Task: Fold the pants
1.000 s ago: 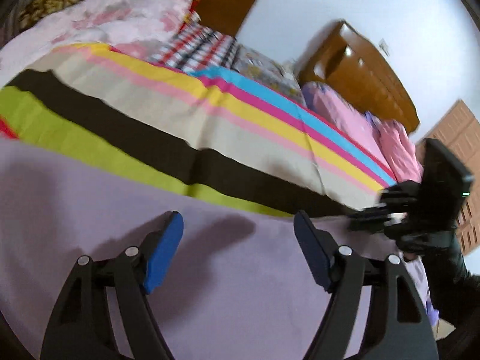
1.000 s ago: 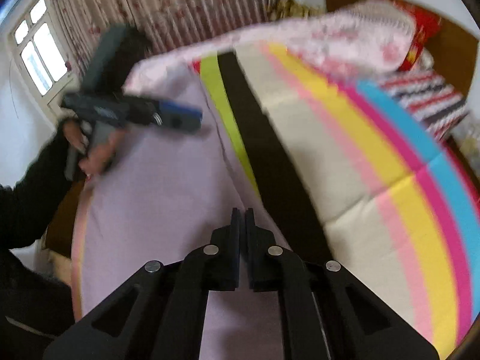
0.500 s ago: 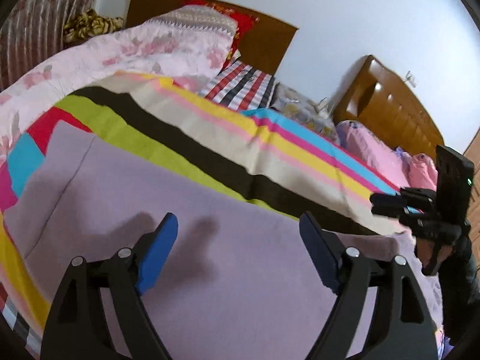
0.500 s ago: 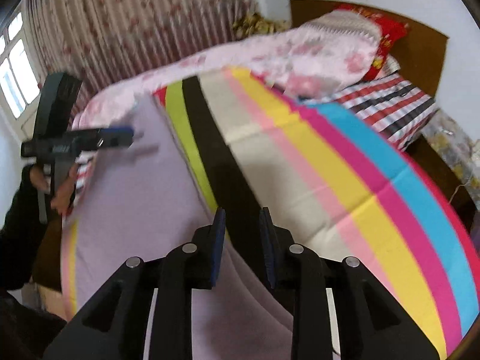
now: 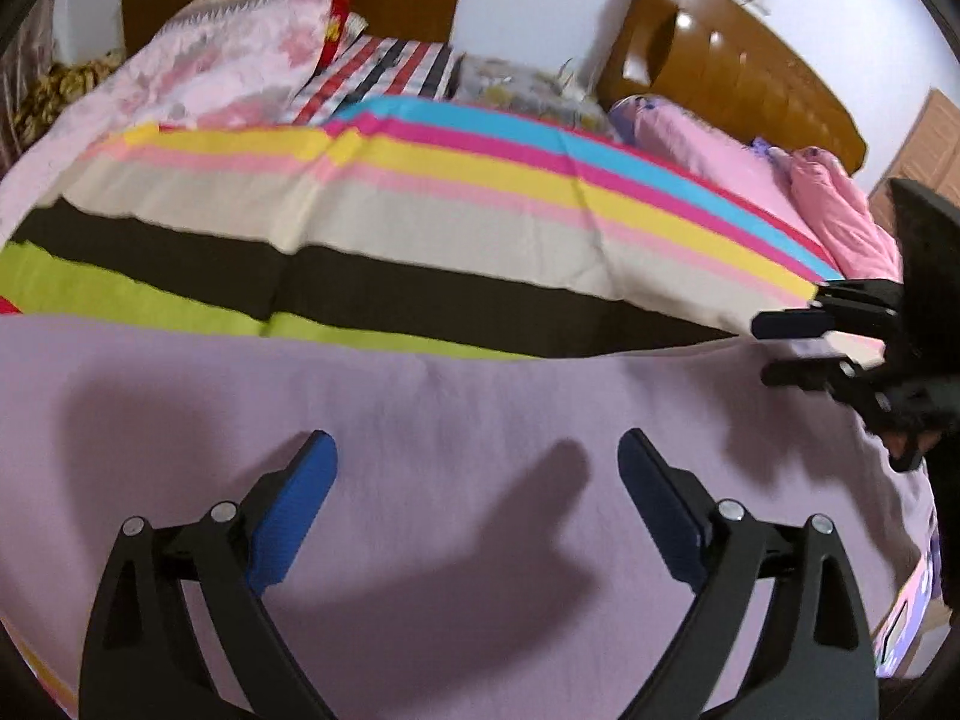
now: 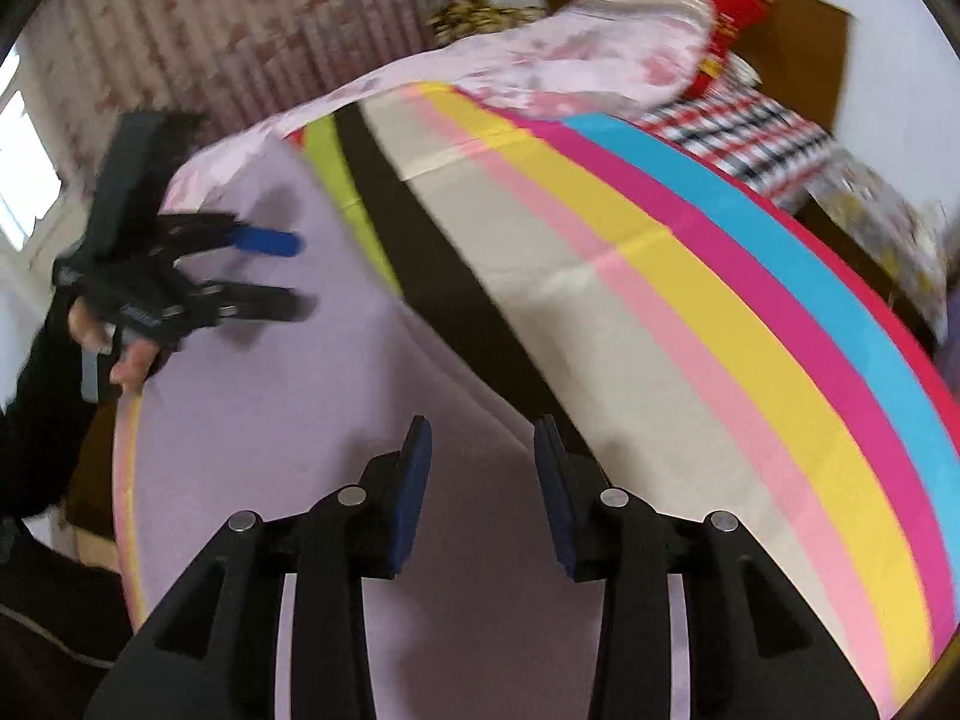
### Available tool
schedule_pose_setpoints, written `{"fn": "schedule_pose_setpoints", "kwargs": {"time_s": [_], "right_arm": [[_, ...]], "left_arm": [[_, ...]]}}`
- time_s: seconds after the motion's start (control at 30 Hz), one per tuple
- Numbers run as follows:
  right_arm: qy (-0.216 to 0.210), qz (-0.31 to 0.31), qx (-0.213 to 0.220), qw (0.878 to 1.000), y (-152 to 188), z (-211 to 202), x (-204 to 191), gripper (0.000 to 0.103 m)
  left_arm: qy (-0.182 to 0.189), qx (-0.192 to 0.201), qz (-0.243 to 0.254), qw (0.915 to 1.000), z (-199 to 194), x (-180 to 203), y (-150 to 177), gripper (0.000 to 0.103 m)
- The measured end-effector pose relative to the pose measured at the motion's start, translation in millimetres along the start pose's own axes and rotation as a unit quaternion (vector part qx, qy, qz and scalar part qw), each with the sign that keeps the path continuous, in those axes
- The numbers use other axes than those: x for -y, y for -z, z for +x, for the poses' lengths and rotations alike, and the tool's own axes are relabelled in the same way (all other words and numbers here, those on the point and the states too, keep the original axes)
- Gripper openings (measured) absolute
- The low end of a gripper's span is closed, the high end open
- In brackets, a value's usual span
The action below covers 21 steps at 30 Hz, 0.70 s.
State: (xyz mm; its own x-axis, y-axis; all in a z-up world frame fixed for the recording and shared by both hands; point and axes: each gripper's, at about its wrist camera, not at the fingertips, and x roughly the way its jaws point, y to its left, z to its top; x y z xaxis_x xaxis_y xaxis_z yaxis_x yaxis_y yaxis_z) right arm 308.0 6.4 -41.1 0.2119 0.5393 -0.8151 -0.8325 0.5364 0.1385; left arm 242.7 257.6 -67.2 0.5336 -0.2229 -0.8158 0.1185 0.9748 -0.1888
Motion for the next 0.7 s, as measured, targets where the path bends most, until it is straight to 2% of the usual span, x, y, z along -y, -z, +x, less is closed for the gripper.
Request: {"fn": "schedule_pose_setpoints", "kwargs": {"time_s": [0.17,0.4,0.57,0.7], "right_arm": [[0.004,-0.049,-0.031,0.998,-4,23,-12,0.035],[-0.038,-0.015,-0.021,0.999,-4,21,11,0.031],[-0.046,-0.042,-0.035,0.997,-4,21,8,0.031],[-0.050,-0.034,-0.035,0.998,-4,20,15,0.029]], "left_arm": [[-0.005,0.002,0.003,1.0000,1,-1,3,0.097],[-0.017,0.005,0.016,0.9997,0,6,6,0.101],[-0.004,0.011,0.008,0.9999,-2,0,7,0.101],[-0.002,0.014,0.005,0.9999,-3,0,7,0.101]]}}
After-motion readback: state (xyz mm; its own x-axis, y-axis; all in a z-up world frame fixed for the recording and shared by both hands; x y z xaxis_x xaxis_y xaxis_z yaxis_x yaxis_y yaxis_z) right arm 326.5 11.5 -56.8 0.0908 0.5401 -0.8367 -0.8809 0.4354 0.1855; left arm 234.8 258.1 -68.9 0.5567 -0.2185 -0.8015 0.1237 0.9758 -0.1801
